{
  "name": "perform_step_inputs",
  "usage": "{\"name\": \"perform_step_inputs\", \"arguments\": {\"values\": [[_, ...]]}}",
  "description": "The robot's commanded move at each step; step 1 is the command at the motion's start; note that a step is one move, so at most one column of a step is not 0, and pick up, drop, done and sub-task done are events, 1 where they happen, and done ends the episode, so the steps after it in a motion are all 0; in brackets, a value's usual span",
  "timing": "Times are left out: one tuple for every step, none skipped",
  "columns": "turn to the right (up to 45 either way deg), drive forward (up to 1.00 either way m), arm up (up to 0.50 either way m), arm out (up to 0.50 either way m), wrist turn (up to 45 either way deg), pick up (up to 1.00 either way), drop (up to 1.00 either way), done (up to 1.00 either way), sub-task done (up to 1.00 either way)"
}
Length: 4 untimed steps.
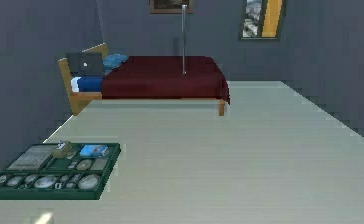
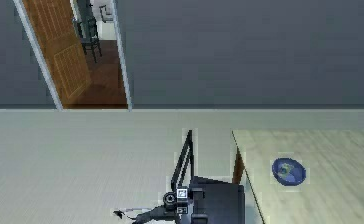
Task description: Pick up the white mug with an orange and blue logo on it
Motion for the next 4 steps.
{"name": "perform_step_inputs", "arguments": {"values": [[0.0,0.0,0.0,0.0,45.0,0.0,0.0,0.0,0.0],[0.0,0.0,0.0,0.0,45.0,0.0,0.0,0.0,0.0],[0.0,0.0,0.0,0.0,24.0,0.0,0.0,0.0,0.0],[0.0,0.0,-0.3,0.0,0.0,0.0,0.0,0.0,0.0]]}}
